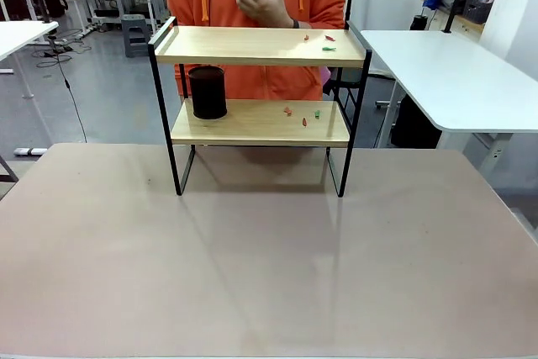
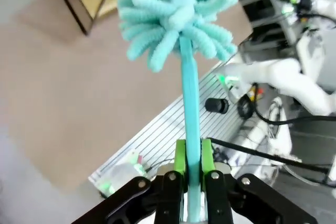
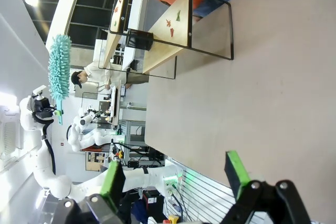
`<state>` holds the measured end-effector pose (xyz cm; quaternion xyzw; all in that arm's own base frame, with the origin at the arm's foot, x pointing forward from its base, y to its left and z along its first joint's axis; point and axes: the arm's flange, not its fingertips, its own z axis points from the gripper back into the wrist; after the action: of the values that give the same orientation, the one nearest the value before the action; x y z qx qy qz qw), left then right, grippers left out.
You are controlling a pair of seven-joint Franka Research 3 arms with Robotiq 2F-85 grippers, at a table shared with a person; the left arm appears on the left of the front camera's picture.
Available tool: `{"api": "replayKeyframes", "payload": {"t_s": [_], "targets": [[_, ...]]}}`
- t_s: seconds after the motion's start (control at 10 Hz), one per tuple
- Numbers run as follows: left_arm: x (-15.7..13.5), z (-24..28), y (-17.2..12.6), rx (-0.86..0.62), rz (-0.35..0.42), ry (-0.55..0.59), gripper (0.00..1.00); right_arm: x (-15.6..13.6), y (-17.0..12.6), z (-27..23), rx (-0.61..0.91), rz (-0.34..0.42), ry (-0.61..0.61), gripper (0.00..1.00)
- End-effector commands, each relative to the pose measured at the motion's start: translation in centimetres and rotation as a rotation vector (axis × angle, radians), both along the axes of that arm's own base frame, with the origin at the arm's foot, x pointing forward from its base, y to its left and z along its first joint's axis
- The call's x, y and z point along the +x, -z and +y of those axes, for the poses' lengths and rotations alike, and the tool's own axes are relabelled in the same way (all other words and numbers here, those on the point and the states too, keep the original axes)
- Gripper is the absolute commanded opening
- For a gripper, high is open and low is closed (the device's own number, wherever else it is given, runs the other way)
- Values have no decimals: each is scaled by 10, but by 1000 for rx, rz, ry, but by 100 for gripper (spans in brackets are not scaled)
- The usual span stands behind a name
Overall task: Clean the shelf.
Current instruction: Clean the specific tier of the Shelf with the Duster once objects are removed.
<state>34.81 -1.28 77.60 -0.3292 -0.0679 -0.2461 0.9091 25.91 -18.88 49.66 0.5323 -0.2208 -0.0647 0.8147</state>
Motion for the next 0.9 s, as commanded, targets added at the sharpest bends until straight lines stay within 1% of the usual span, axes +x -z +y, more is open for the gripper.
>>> {"api": "replayKeyframes", "payload": {"t_s": [0.0,0.2,0.3,0.4,0.6,0.8], "targets": [[-6,46,-2,-38,5,-58,13,2,-2,0,8,-35,-1,100],[-6,46,-2,-38,5,-58,13,2,-2,0,8,-35,-1,100],[3,7,1,-8,8,-19,13,2,-2,0,8,-35,-1,100],[-8,5,2,-44,-43,-124,13,2,-2,0,8,-35,-1,100],[16,-21,12,-18,-30,-238,13,2,-2,0,8,-35,-1,100],[37,-48,23,42,-12,-274,13,2,-2,0,8,-35,-1,100]]}}
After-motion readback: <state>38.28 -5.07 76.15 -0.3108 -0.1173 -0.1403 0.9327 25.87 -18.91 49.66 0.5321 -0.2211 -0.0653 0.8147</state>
